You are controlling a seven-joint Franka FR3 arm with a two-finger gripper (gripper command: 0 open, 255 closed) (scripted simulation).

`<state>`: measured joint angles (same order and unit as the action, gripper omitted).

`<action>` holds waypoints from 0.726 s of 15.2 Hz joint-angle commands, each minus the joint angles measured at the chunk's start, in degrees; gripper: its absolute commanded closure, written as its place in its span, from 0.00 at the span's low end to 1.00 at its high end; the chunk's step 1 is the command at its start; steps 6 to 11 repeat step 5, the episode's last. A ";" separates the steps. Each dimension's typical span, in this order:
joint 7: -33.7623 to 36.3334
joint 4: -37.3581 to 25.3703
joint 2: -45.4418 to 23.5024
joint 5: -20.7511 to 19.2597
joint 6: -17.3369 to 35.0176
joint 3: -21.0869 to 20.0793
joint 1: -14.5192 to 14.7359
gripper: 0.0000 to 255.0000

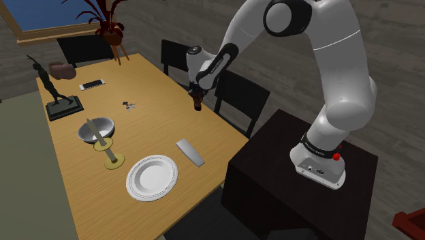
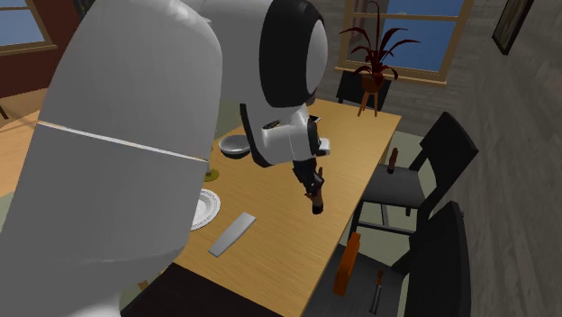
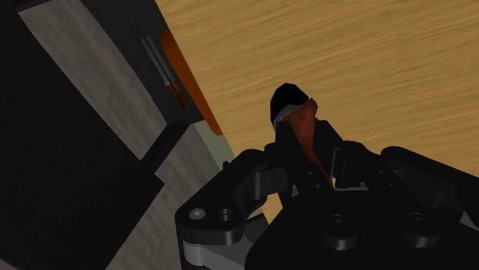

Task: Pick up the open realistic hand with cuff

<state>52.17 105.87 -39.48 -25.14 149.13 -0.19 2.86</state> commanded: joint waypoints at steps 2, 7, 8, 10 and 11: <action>-0.58 0.86 2.12 0.42 -1.26 -0.42 -0.24 1.00; -0.84 1.05 2.85 0.61 -1.78 -0.58 -0.35 1.00; -0.84 1.05 2.85 0.61 -1.78 -0.58 -0.35 1.00; -0.84 1.05 2.85 0.61 -1.78 -0.58 -0.35 1.00; -0.84 1.05 2.85 0.61 -1.78 -0.58 -0.35 1.00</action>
